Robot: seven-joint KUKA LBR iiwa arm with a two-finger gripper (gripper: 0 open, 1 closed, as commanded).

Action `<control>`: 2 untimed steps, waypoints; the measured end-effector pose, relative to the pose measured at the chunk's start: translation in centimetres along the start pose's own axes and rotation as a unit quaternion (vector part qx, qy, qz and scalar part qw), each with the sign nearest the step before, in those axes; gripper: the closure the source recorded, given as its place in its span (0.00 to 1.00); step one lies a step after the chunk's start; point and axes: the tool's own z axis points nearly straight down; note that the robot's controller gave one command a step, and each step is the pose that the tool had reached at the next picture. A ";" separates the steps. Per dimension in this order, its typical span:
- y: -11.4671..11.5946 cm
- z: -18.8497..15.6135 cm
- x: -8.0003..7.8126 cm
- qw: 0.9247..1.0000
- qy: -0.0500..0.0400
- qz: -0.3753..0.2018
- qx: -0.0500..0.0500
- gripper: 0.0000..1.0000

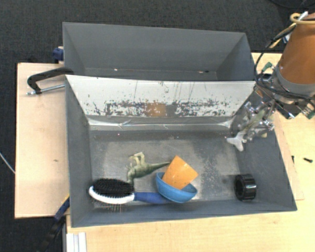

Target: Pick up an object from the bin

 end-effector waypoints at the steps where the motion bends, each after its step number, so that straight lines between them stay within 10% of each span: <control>1: 0.1 0.0 0.1 0.998 0.002 -0.059 -0.002 1.00; 2: 1.1 7.6 1.0 0.999 0.005 -0.051 -0.008 1.00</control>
Offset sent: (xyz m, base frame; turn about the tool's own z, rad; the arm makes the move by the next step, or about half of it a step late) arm -0.0031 -0.0009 -0.0013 -0.1216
